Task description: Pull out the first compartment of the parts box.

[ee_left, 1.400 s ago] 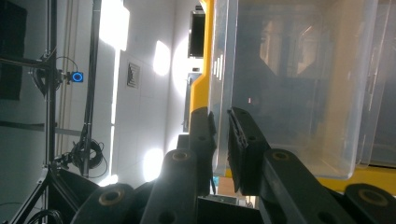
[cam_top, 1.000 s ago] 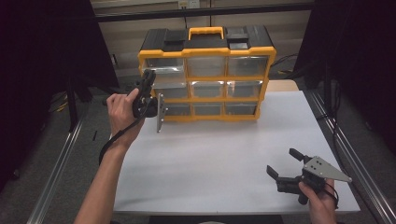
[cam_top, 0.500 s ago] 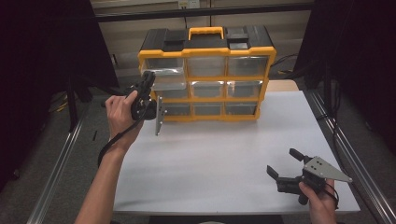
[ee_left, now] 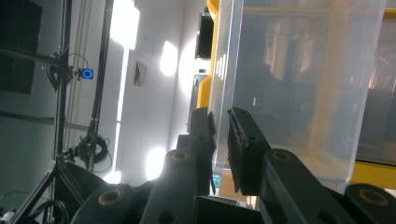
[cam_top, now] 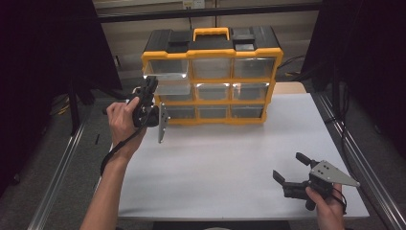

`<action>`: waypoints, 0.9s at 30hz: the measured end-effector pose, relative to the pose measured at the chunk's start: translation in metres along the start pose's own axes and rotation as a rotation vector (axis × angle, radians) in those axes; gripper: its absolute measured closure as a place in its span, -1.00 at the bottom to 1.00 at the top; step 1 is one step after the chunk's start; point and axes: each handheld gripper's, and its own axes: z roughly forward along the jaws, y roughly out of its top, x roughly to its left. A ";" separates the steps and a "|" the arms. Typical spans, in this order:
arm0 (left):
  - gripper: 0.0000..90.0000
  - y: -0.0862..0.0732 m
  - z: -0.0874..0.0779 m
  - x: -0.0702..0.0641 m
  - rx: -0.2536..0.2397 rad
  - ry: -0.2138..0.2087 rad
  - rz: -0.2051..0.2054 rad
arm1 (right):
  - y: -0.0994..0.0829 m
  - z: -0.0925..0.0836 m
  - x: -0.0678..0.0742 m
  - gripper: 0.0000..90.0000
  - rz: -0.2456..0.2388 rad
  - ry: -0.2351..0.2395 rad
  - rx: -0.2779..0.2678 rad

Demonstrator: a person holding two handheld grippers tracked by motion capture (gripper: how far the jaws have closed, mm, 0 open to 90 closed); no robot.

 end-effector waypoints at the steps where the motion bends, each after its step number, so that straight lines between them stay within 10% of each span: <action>1: 0.79 0.000 0.000 0.000 -0.003 -0.001 -0.005 | 0.000 0.000 0.000 -1.00 -0.003 0.000 -0.001; 27: 0.78 0.003 -0.017 0.000 -0.023 0.028 -0.003 | 0.000 0.000 0.000 -1.00 -0.003 0.001 0.002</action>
